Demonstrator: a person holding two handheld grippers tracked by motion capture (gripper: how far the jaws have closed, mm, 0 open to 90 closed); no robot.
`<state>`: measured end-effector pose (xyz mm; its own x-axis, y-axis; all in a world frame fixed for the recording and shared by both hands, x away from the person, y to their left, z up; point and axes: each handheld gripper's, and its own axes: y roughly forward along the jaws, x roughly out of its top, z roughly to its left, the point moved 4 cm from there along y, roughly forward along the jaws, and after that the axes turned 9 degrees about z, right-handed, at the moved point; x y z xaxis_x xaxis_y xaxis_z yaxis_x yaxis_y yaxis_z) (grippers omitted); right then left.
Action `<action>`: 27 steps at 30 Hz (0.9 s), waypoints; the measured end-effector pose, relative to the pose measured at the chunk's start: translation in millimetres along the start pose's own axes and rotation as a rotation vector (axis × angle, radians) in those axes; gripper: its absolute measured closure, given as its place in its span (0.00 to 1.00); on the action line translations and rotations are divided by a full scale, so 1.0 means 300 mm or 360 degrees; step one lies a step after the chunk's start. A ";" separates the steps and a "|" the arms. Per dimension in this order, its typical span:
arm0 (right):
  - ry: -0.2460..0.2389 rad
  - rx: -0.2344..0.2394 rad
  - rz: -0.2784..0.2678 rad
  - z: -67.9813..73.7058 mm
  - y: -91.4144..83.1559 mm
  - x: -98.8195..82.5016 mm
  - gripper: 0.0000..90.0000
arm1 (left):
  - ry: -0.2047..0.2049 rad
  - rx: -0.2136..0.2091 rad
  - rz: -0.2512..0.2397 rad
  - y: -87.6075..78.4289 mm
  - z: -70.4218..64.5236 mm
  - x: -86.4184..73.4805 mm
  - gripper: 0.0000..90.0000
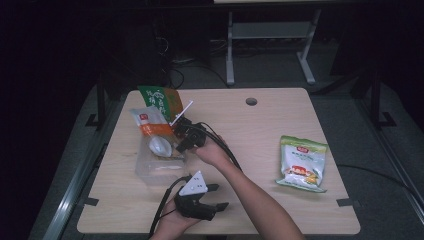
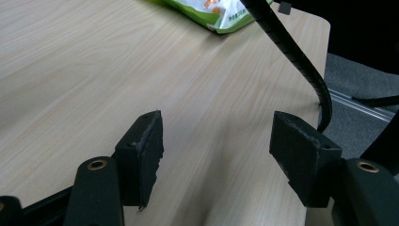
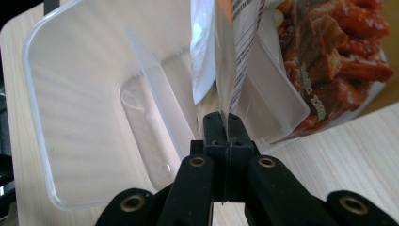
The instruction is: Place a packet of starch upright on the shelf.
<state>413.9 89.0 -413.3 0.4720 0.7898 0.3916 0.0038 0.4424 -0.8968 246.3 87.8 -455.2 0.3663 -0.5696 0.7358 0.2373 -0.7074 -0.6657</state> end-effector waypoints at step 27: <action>0.0001 -0.0044 -0.0256 -0.005 -0.074 0.043 0.90 | 0.0003 0.0002 -0.0005 -0.003 -0.003 0.001 0.39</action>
<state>421.1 88.7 -388.5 0.4641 0.7094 0.5304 0.1039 0.5510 -0.8280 245.6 87.9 -454.3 0.3641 -0.5682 0.7380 0.2393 -0.7087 -0.6637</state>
